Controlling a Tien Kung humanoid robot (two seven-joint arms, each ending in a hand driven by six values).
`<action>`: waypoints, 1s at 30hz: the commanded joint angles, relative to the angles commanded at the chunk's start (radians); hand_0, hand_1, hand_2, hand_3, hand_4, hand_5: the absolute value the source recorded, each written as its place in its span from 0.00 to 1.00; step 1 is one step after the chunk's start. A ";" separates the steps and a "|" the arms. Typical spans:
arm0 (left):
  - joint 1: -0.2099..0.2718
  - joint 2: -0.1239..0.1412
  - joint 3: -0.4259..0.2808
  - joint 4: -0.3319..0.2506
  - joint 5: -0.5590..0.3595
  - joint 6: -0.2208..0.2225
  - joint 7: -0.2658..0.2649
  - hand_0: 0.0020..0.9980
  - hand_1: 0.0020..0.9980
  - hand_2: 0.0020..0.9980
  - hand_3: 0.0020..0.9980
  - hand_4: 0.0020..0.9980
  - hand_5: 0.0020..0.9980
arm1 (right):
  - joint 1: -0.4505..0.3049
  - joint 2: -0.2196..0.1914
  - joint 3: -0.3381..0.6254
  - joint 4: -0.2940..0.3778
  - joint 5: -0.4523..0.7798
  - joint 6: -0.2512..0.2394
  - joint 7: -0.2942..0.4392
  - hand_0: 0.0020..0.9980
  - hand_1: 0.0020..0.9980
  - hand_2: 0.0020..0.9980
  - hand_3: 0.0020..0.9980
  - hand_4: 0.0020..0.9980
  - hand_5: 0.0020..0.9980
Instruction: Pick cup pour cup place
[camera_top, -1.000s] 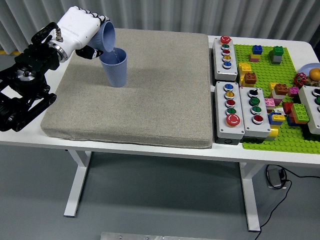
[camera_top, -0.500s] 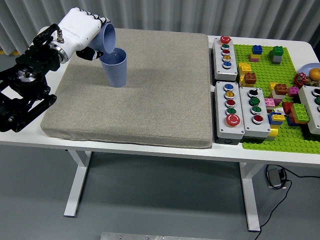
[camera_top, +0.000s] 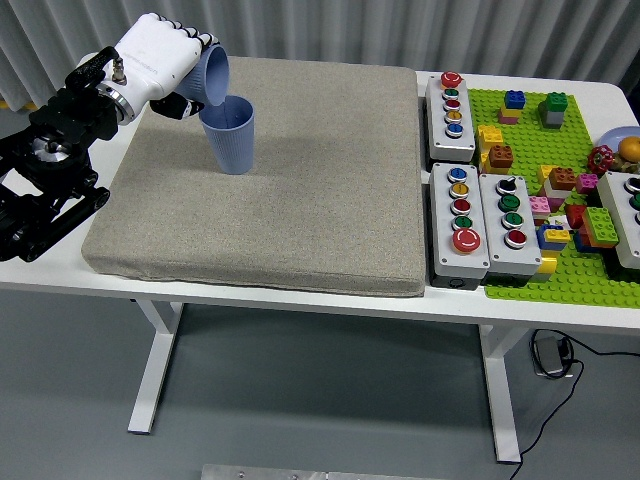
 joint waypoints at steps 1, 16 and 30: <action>-0.001 0.000 0.001 0.000 0.000 0.000 0.000 0.46 0.51 0.53 0.54 0.69 0.12 | 0.000 0.000 -0.001 0.000 0.001 0.000 0.000 0.69 0.65 0.58 0.58 0.00 0.16; -0.008 0.004 0.022 -0.003 0.000 0.000 0.003 0.46 0.51 0.53 0.54 0.68 0.11 | 0.001 0.001 -0.007 0.000 0.008 -0.001 -0.001 0.69 0.65 0.58 0.58 0.00 0.16; 0.018 0.005 -0.057 -0.004 -0.061 0.040 -0.018 0.46 0.51 0.53 0.54 0.69 0.11 | 0.001 0.002 -0.011 0.000 0.016 -0.003 -0.003 0.69 0.65 0.58 0.58 0.00 0.16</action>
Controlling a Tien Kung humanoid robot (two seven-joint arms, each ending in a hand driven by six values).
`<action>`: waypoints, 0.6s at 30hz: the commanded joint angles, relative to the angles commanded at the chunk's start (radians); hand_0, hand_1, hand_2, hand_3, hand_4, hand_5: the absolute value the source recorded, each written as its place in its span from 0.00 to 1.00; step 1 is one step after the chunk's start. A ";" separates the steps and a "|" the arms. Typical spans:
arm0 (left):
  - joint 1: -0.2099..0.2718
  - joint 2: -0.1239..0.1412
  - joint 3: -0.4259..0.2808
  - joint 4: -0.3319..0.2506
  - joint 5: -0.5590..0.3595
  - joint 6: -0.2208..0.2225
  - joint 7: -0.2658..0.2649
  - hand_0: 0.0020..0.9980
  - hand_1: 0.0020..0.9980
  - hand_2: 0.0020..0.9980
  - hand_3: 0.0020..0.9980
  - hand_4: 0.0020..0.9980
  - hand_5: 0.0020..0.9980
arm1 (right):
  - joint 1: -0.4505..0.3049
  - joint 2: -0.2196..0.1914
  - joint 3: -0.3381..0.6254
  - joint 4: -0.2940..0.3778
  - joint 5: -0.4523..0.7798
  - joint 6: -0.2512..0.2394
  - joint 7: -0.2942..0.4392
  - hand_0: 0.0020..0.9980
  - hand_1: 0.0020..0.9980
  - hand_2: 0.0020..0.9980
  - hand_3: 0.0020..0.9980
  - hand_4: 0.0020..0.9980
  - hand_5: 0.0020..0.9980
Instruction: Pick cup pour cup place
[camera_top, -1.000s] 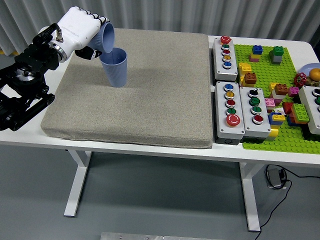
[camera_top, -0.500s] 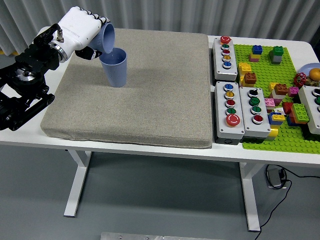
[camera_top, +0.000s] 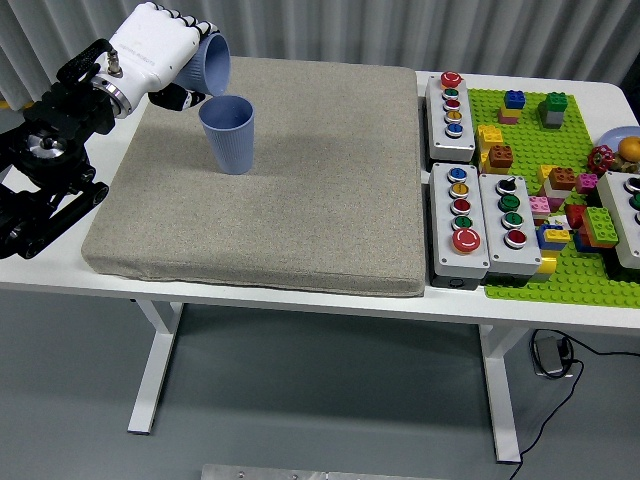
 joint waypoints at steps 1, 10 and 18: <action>0.003 -0.001 -0.005 0.006 -0.043 0.007 -0.004 0.46 0.51 0.53 0.54 0.69 0.11 | -0.001 0.000 0.000 0.000 0.000 0.000 0.000 0.69 0.65 0.58 0.58 0.00 0.16; 0.084 -0.013 -0.170 -0.012 -0.334 0.086 -0.023 0.46 0.51 0.53 0.54 0.69 0.12 | -0.009 0.003 0.007 0.000 -0.011 0.002 0.000 0.69 0.65 0.58 0.58 0.00 0.16; 0.236 -0.132 -0.422 -0.092 -0.661 0.373 -0.177 0.46 0.51 0.52 0.53 0.70 0.13 | -0.023 0.009 0.014 0.001 -0.021 0.006 0.000 0.69 0.65 0.58 0.58 0.00 0.16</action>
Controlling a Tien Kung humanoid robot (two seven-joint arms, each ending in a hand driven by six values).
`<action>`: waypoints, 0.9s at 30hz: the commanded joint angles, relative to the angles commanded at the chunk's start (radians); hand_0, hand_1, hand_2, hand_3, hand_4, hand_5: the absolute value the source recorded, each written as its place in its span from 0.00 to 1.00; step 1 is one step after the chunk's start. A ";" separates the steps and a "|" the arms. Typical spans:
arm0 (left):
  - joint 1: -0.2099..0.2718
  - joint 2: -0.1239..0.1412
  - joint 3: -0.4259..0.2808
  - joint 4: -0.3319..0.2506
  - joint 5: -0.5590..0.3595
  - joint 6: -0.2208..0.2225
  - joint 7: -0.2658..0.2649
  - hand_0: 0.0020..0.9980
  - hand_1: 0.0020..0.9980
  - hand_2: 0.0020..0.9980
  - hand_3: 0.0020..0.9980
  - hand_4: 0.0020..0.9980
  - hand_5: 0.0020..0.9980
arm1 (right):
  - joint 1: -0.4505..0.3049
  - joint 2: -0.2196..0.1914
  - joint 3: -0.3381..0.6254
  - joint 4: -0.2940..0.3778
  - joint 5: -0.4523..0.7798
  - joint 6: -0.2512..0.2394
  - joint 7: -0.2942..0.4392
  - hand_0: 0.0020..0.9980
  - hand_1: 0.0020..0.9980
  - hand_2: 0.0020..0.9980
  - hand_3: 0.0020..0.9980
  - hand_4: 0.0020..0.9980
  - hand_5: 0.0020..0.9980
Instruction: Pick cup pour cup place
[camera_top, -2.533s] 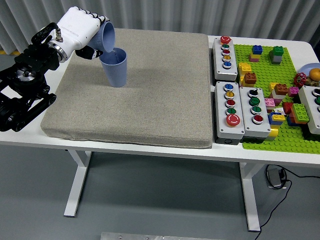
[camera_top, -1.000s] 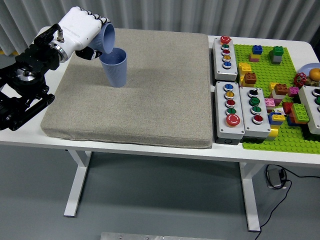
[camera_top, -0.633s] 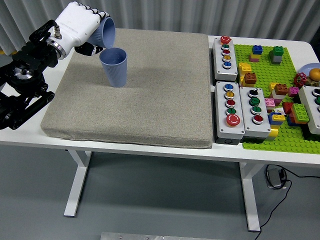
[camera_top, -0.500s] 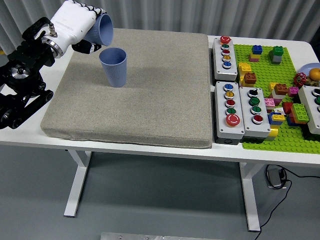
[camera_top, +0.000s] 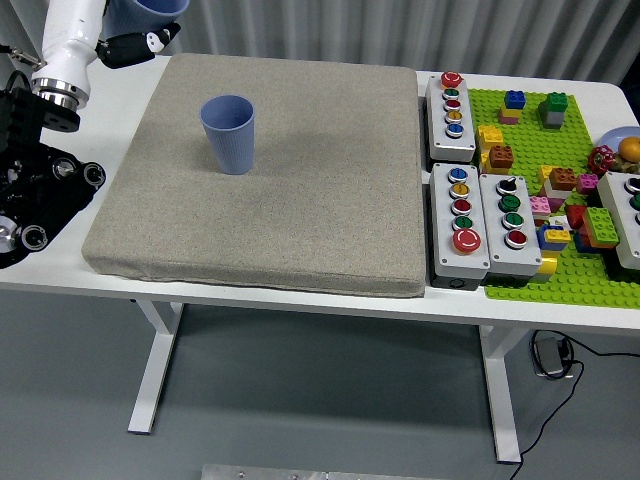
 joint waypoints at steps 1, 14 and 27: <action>0.020 -0.017 -0.033 -0.015 -0.039 0.034 -0.007 0.46 0.51 0.52 0.53 0.70 0.13 | -0.001 0.001 0.001 0.000 -0.001 0.000 0.000 0.69 0.65 0.58 0.58 0.00 0.16; 0.264 -0.141 -0.159 -0.228 -0.040 0.034 -0.038 0.46 0.52 0.52 0.54 0.70 0.13 | -0.017 0.003 0.017 0.001 -0.003 0.004 0.004 0.69 0.65 0.58 0.58 0.00 0.16; 0.444 -0.179 -0.122 -0.318 -0.104 0.034 -0.114 0.46 0.52 0.52 0.53 0.70 0.14 | -0.013 0.002 0.020 -0.001 -0.003 0.002 0.007 0.69 0.65 0.58 0.58 0.00 0.16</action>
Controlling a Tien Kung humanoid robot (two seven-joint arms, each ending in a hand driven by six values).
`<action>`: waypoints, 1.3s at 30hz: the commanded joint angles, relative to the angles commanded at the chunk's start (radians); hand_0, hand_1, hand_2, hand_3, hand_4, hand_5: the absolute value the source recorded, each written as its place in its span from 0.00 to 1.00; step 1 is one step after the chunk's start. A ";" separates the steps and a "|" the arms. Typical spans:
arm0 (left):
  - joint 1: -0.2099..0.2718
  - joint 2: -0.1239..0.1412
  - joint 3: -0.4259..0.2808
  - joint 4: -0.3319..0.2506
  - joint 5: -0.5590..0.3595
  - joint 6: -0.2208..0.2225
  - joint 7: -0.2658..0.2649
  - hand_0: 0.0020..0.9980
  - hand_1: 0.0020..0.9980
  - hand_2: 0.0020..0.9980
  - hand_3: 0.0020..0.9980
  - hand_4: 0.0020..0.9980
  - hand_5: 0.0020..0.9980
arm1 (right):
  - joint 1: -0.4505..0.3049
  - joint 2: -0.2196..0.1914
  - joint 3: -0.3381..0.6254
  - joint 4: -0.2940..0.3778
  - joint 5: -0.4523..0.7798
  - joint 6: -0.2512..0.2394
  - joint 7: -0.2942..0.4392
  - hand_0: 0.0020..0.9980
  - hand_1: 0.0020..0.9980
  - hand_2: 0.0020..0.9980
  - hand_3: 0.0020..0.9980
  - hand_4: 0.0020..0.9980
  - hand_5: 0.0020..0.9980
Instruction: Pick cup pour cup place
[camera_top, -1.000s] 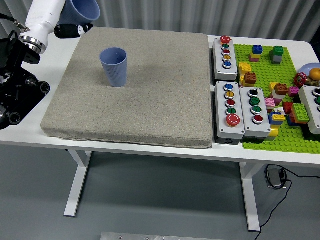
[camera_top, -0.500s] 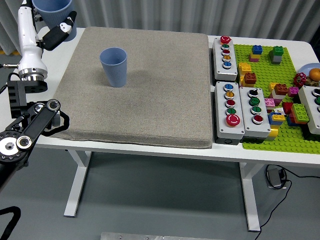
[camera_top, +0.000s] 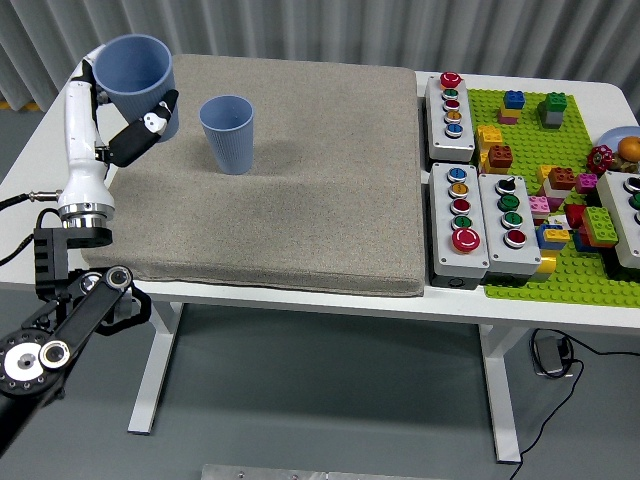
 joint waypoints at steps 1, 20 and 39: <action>0.010 -0.004 0.009 -0.002 -0.007 0.000 -0.003 0.46 0.53 0.53 0.53 0.70 0.14 | 0.000 0.000 0.001 0.000 0.000 0.000 0.000 0.69 0.65 0.58 0.58 0.00 0.16; 0.020 -0.054 0.147 0.142 -0.258 0.000 -0.263 0.51 0.55 0.57 0.54 0.70 0.16 | 0.000 0.007 -0.003 0.000 0.000 0.001 -0.001 0.69 0.65 0.58 0.58 0.00 0.17; -0.084 -0.105 0.236 0.391 -0.429 0.000 -0.447 0.52 0.57 0.59 0.54 0.70 0.17 | 0.003 0.008 -0.005 0.001 0.000 0.002 -0.003 0.69 0.65 0.58 0.58 0.00 0.17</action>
